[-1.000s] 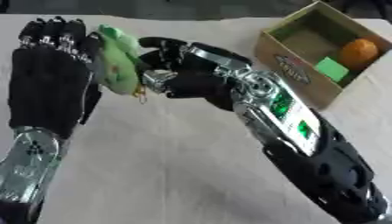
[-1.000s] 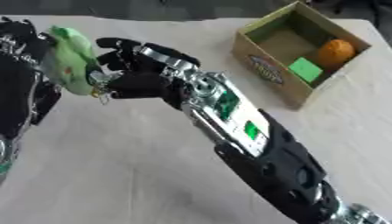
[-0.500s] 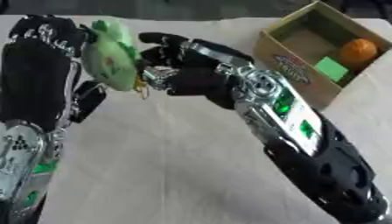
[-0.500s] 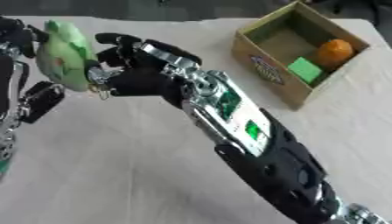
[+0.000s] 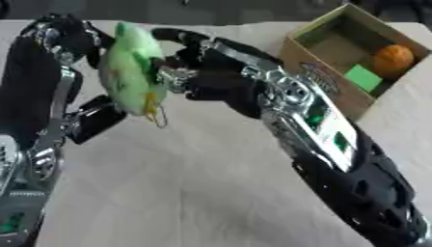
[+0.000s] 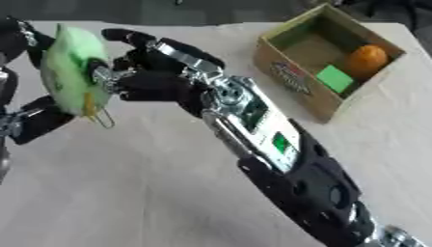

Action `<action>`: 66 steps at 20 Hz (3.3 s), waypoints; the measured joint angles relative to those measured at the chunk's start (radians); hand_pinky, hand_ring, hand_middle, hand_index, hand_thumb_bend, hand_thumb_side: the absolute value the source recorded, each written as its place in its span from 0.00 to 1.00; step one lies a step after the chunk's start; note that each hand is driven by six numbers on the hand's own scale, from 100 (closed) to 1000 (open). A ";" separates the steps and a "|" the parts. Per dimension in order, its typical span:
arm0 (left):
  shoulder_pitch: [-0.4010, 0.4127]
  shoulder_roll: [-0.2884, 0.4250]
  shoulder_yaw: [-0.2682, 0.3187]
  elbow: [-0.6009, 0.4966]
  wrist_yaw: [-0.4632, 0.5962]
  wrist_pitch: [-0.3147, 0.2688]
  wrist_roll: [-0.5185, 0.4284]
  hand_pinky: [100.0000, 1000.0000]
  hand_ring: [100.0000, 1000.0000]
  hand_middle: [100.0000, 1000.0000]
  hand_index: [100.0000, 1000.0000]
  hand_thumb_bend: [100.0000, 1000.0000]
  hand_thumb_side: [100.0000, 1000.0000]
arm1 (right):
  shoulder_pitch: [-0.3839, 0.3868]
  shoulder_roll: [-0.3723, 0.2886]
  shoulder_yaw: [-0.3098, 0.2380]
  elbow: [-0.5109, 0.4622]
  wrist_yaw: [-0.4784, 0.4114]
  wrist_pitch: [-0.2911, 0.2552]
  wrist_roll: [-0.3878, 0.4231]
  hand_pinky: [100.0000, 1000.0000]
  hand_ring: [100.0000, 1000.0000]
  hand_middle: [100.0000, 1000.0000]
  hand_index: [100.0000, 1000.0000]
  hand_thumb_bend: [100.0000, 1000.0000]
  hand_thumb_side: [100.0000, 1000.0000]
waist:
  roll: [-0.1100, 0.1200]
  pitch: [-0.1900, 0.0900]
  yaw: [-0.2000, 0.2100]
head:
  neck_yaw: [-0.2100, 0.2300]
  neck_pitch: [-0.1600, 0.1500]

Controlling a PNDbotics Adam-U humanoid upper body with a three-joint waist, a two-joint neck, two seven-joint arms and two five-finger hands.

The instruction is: Pick up the objects with one hand, pass them to the other hand, and then place them into the box on the other side of the table.

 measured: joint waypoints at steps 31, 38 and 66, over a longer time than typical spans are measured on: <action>0.001 0.007 -0.013 0.093 0.061 -0.014 0.118 0.39 0.37 0.17 0.40 0.23 0.00 | -0.002 0.001 -0.018 0.003 0.013 -0.045 0.018 1.00 1.00 0.85 1.00 0.00 0.19 | -0.003 0.005 -0.001 | 0.007 0.010; 0.001 0.006 -0.009 0.094 -0.060 0.051 0.137 0.39 0.37 0.18 0.40 0.27 0.00 | -0.009 0.001 -0.024 0.008 0.063 -0.005 0.065 1.00 1.00 0.85 1.00 0.00 0.27 | -0.003 0.005 -0.005 | 0.007 0.010; -0.005 -0.021 -0.015 0.096 -0.168 0.073 0.121 0.39 0.38 0.19 0.41 0.29 0.00 | -0.006 0.001 0.006 0.008 0.325 0.124 0.306 1.00 1.00 0.85 1.00 0.00 0.51 | -0.012 0.006 0.005 | -0.001 0.009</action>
